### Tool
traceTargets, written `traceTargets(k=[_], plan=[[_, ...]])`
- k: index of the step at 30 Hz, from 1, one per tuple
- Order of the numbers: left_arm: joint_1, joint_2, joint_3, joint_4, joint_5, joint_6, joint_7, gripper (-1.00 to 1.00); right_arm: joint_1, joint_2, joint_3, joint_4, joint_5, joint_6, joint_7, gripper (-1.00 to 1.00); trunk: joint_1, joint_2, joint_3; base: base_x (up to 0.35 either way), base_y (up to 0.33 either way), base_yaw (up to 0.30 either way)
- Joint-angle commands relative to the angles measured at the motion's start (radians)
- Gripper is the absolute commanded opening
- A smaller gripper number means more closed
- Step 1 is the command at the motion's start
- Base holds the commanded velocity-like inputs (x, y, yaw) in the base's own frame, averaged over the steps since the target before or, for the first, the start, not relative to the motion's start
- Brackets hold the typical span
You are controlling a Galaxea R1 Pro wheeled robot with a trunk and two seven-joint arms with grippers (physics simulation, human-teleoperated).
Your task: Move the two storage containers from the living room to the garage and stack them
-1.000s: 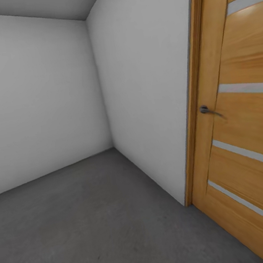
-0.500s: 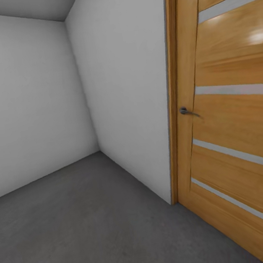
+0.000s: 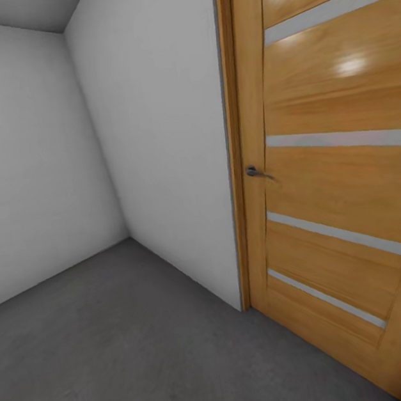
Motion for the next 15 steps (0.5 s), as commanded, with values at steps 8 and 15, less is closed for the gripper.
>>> traceTargets(k=[8,15], plan=[[0.001,0.001,0.002,-0.001,0.006,0.0,-0.003,1.0,0.0,0.001,0.009,0.001,-0.007,-0.004,-0.002,1.0,0.0,0.0,-0.001,0.007,0.0,-0.25],[0.001,0.001,0.001,-0.001,0.003,0.001,-0.004,1.0,0.0,0.002,0.009,0.001,-0.005,-0.004,-0.002,1.0,0.0,0.0,-0.001,0.237,0.0,-0.247]])
